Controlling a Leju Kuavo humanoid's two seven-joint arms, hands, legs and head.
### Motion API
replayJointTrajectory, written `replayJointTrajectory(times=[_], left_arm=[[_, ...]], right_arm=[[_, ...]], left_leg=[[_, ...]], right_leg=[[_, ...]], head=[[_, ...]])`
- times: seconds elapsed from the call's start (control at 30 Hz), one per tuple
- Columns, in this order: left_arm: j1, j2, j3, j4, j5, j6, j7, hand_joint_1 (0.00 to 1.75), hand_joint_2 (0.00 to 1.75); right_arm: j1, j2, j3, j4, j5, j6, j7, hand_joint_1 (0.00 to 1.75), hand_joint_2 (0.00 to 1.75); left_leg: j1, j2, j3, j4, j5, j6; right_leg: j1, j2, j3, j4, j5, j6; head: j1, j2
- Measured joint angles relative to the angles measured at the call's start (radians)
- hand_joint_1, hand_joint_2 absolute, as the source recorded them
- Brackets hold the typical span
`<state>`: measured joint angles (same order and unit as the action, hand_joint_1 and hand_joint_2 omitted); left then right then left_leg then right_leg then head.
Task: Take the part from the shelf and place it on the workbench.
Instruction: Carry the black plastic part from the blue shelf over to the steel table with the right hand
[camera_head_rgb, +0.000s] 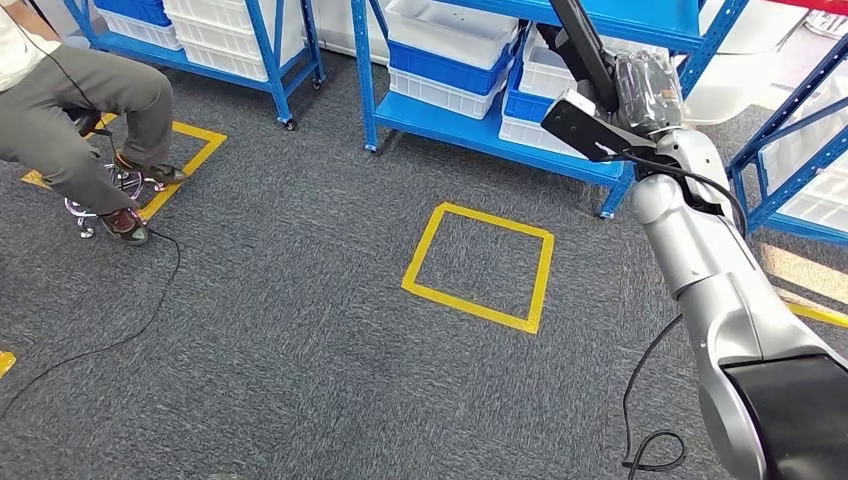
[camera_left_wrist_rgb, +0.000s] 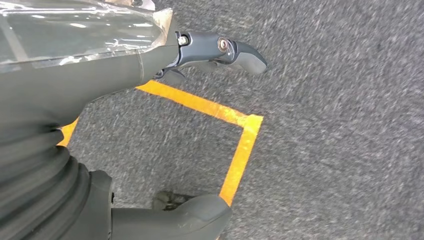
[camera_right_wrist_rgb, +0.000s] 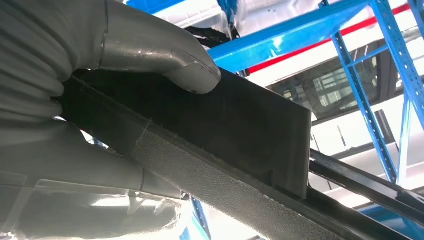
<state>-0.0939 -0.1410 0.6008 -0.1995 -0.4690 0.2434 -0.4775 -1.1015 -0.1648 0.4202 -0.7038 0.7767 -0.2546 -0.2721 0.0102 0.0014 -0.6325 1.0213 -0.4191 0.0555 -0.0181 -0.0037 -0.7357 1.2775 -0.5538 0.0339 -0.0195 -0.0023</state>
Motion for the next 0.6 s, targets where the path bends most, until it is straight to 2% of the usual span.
replayJointTrajectory(times=[0.03, 0.07, 0.1, 0.13, 0.17, 0.2, 0.23, 0.27, 0.33, 0.37, 0.4, 0.43, 0.47, 0.5, 0.53, 0.57, 0.6], left_arm=[[0.0, -0.001, 0.0, 0.0, 0.0, -0.001, 0.0, 0.0, 1.75], [0.0, -0.002, 0.0, 0.0, 0.001, -0.001, 0.0, 0.0, 1.75], [0.0, -0.002, 0.0, 0.0, 0.001, -0.001, -0.001, 0.0, 1.75], [0.0, -0.003, 0.0, 0.0, 0.002, -0.001, -0.002, 0.0, 1.75], [0.0, -0.003, 0.0, 0.0, 0.002, -0.001, -0.002, 0.0, 1.75], [0.0, -0.004, 0.0, 0.0, 0.003, -0.001, -0.004, 0.0, 1.75], [0.0, -0.004, 0.0, 0.0, 0.003, 0.0, -0.004, 0.0, 1.75], [0.0, -0.005, 0.0, 0.0, 0.003, 0.0, -0.005, 0.0, 1.75], [0.001, -0.005, 0.0, 0.0, 0.003, 0.002, -0.006, 0.0, 1.75], [0.002, -0.005, 0.0, 0.0, 0.003, 0.003, -0.006, 0.0, 1.75], [0.002, -0.004, 0.0, 0.0, 0.003, 0.004, -0.006, 0.0, 1.75], [0.003, -0.004, 0.0, 0.0, 0.003, 0.005, -0.006, 0.0, 1.75], [0.004, -0.005, 0.0, 0.0, 0.003, 0.005, -0.006, 0.0, 1.75], [0.004, -0.004, 0.0, 0.0, 0.003, 0.005, -0.006, 0.0, 1.75], [0.004, -0.004, 0.0, 0.0, 0.002, 0.005, -0.006, 0.0, 1.75], [0.004, -0.004, 0.0, 0.0, 0.002, 0.005, -0.006, 0.0, 1.75], [0.004, -0.004, 0.0, 0.0, 0.001, 0.006, -0.006, 0.0, 1.75]], right_arm=[[0.002, 0.0, 0.0, 0.0, 0.001, 0.001, 0.0, 1.75, 1.75], [0.003, 0.0, 0.001, 0.0, 0.001, 0.002, 0.001, 1.75, 1.75], [0.004, 0.0, 0.001, -0.001, 0.001, 0.002, 0.001, 1.75, 1.75], [0.003, 0.001, 0.001, -0.002, 0.001, 0.002, 0.002, 1.75, 1.75], [0.002, 0.002, 0.001, -0.005, 0.0, 0.002, 0.001, 1.75, 1.75], [0.0, 0.003, 0.001, -0.007, 0.0, 0.002, 0.001, 1.75, 1.75], [-0.002, 0.004, 0.001, -0.009, 0.0, 0.002, 0.001, 1.75, 1.75], [-0.004, 0.004, 0.001, -0.01, 0.001, 0.002, 0.001, 1.75, 1.75], [-0.006, 0.007, 0.001, -0.011, 0.001, 0.001, 0.001, 1.75, 1.75], [-0.007, 0.008, 0.002, -0.011, 0.002, 0.002, 0.001, 1.75, 1.75], [-0.008, 0.011, 0.002, -0.011, 0.002, 0.002, 0.001, 1.75, 1.75], [-0.009, 0.013, 0.002, -0.011, 0.002, 0.002, 0.001, 1.75, 1.75], [-0.01, 0.014, 0.002, -0.011, 0.002, 0.002, 0.001, 1.75, 1.75], [-0.009, 0.015, 0.002, -0.011, 0.002, 0.002, 0.001, 1.75, 1.75], [-0.009, 0.016, 0.002, -0.01, 0.002, 0.002, 0.001, 1.75, 1.75], [-0.008, 0.016, 0.002, -0.01, 0.001, 0.002, 0.001, 1.75, 1.75], [-0.008, 0.016, 0.002, -0.01, 0.001, 0.002, 0.001, 1.75, 1.75]], left_leg=[[-0.001, 0.0, -0.012, 0.0, 0.009, 0.0], [-0.002, 0.001, -0.023, 0.001, 0.018, -0.002], [-0.002, 0.001, -0.033, 0.001, 0.027, -0.004], [-0.003, 0.001, -0.041, 0.001, 0.034, -0.007], [-0.003, 0.001, -0.049, 0.002, 0.042, -0.012], [-0.004, 0.001, -0.053, 0.001, 0.05, -0.017], [-0.005, 0.002, -0.056, 0.001, 0.058, -0.023], [-0.005, 0.002, -0.057, -0.001, 0.065, -0.029], [-0.002, 0.001, -0.062, 0.003, 0.063, -0.039], [-0.001, -0.001, -0.071, 0.023, 0.04, -0.045], [0.001, -0.002, -0.085, 0.061, 0.003, -0.049], [0.003, -0.003, -0.102, 0.12, -0.044, -0.054], [0.006, -0.004, -0.121, 0.187, -0.086, -0.06], [0.009, -0.004, -0.134, 0.244, -0.113, -0.065], [0.012, -0.004, -0.134, 0.274, -0.121, -0.069], [0.015, -0.003, -0.121, 0.275, -0.115, -0.072], [0.018, -0.003, -0.082, 0.228, -0.094, -0.074]], right_leg=[[0.001, 0.001, 0.003, 0.027, -0.005, 0.005], [0.002, 0.001, 0.027, 0.013, 0.006, 0.012], [0.002, 0.001, 0.068, -0.035, 0.024, 0.017], [0.004, 0.001, 0.121, -0.107, 0.035, 0.018], [0.008, 0.001, 0.171, -0.18, 0.038, 0.014], [0.013, 0.001, 0.206, -0.233, 0.038, 0.008], [0.018, 0.002, 0.222, -0.265, 0.034, 0.001], [0.023, 0.003, 0.222, -0.274, 0.035, -0.005], [0.012, 0.002, 0.215, -0.278, 0.049, -0.021], [0.005, 0.0, 0.214, -0.281, 0.059, -0.032], [-0.001, -0.001, 0.21, -0.283, 0.068, -0.041], [-0.001, -0.002, 0.203, -0.282, 0.075, -0.046], [0.0, -0.002, 0.195, -0.282, 0.083, -0.049], [0.0, -0.002, 0.187, -0.281, 0.089, -0.047], [-0.001, -0.002, 0.18, -0.28, 0.095, -0.045], [-0.002, -0.002, 0.173, -0.279, 0.1, -0.041], [-0.003, -0.001, 0.167, -0.276, 0.103, -0.038]], head=[[0.0, 0.0], [0.0, 0.0], [0.0, 0.0], [0.0, 0.0], [0.0, 0.0], [0.0, 0.0], [0.0, 0.0], [0.0, 0.0], [0.0, 0.0], [-0.001, 0.0], [-0.001, 0.0], [-0.002, 0.0], [-0.002, 0.0], [-0.001, 0.0], [-0.002, 0.0], [-0.002, 0.0], [-0.002, 0.0]])
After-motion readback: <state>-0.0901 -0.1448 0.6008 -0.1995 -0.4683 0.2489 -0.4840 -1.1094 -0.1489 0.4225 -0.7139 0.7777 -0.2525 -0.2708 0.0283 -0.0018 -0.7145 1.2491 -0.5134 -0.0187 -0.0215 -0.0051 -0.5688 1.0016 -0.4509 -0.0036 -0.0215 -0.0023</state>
